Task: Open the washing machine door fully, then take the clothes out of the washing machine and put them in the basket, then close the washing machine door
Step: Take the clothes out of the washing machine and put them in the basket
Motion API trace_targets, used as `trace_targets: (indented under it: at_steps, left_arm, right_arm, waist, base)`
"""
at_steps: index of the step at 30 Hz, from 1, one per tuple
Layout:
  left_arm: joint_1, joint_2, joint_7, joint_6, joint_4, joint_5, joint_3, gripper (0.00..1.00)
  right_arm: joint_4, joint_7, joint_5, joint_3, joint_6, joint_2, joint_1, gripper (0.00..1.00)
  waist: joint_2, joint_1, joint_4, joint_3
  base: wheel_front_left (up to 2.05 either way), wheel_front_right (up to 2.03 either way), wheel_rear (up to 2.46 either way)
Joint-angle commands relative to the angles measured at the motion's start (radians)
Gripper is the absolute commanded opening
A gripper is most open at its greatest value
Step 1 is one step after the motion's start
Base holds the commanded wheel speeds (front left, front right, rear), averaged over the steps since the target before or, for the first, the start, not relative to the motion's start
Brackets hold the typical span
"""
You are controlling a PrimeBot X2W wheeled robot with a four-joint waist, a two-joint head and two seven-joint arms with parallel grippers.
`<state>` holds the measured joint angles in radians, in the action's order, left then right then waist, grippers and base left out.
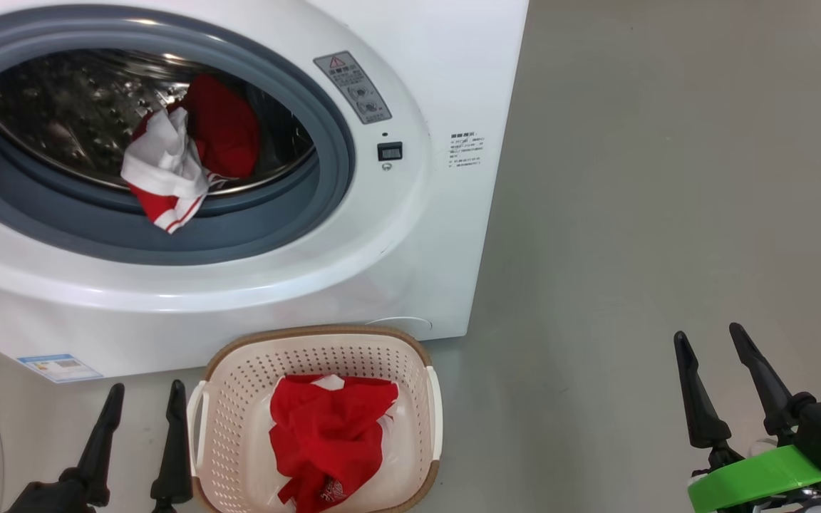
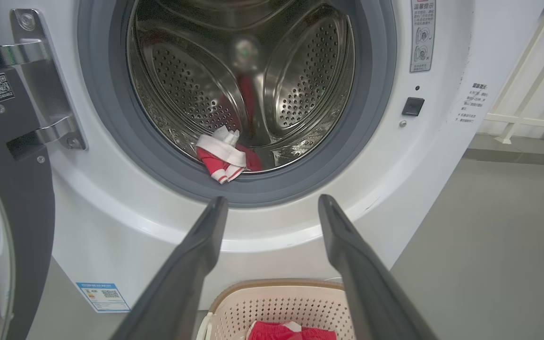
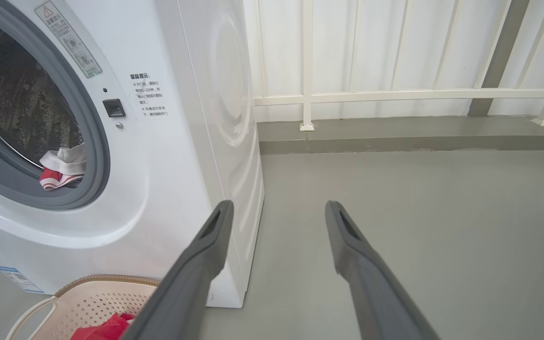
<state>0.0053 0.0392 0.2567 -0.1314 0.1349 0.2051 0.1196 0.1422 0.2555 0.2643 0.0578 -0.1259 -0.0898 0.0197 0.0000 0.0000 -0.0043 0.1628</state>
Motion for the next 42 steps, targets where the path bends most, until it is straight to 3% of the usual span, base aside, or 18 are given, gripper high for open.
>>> trace_targets:
  at_steps: [1,13,27,42]
  left_arm:
    - [-0.02,0.011,0.005,0.001,-0.027,0.007,0.032,1.0]
    - [-0.085,0.011,0.005,0.001,0.009,0.009,0.026,1.0]
    - [-0.437,0.021,0.005,0.008,0.225,-0.134,0.056,1.0]
    - [-0.844,0.162,0.005,0.151,0.545,-0.263,0.016,1.0]
  right_arm:
    - [-0.027,0.006,0.008,-0.018,-0.005,-0.01,-0.014,1.0]
    - [-0.027,0.006,0.007,-0.031,-0.005,0.002,-0.049,1.0]
    - [-0.038,0.006,0.008,-0.066,-0.005,0.007,-0.132,1.0]
    - [-0.05,0.006,0.012,-0.089,-0.005,0.03,-0.238,1.0]
  waist:
    - [0.0,0.0,0.0,0.003]
    - [0.0,0.0,0.004,0.055]
    - [0.0,0.0,-0.037,0.217]
    - [0.0,0.0,-0.107,0.385]
  base:
    - [0.0,0.0,0.0]
    - [0.0,0.0,0.0]
    - [0.0,0.0,0.0]
    - [0.0,0.0,0.0]
